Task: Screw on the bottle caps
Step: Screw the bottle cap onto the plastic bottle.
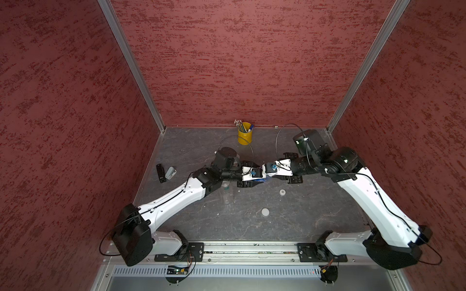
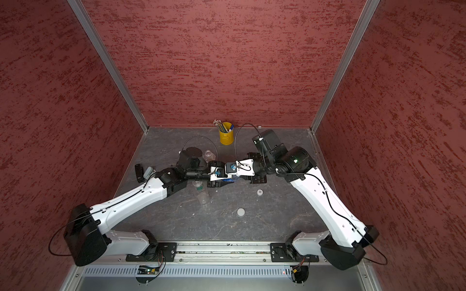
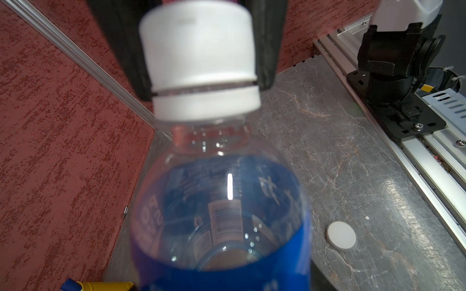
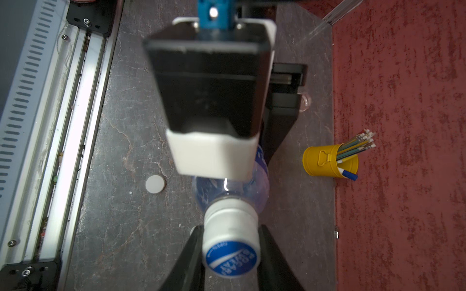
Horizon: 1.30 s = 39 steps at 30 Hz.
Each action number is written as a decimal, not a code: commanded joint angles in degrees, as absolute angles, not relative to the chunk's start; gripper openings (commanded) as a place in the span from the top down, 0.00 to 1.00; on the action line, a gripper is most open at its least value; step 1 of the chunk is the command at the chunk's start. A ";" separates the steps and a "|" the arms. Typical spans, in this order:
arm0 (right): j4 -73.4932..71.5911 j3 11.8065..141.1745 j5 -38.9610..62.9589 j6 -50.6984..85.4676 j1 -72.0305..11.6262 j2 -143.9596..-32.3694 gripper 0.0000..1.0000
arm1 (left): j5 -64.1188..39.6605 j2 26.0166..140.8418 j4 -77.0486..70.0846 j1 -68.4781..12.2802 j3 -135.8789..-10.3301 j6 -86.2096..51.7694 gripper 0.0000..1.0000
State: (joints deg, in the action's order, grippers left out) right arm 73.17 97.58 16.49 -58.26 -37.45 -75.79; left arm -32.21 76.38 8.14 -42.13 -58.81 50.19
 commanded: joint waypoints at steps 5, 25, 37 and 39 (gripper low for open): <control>73.12 99.04 16.59 -29.05 -37.79 -78.49 0.85 | -18.56 75.59 -3.72 -46.71 -55.43 53.22 0.48; 26.96 63.57 10.13 95.62 -35.24 -59.07 0.76 | -0.90 78.11 -26.87 -55.23 -46.42 61.31 0.48; 35.91 68.11 -1.58 82.75 -35.46 -55.94 0.30 | 3.31 79.12 -25.85 -54.98 -46.33 59.23 0.48; 38.42 68.28 -4.97 76.67 -35.34 -54.98 0.23 | 3.71 78.78 -24.82 -54.71 -46.35 58.03 0.48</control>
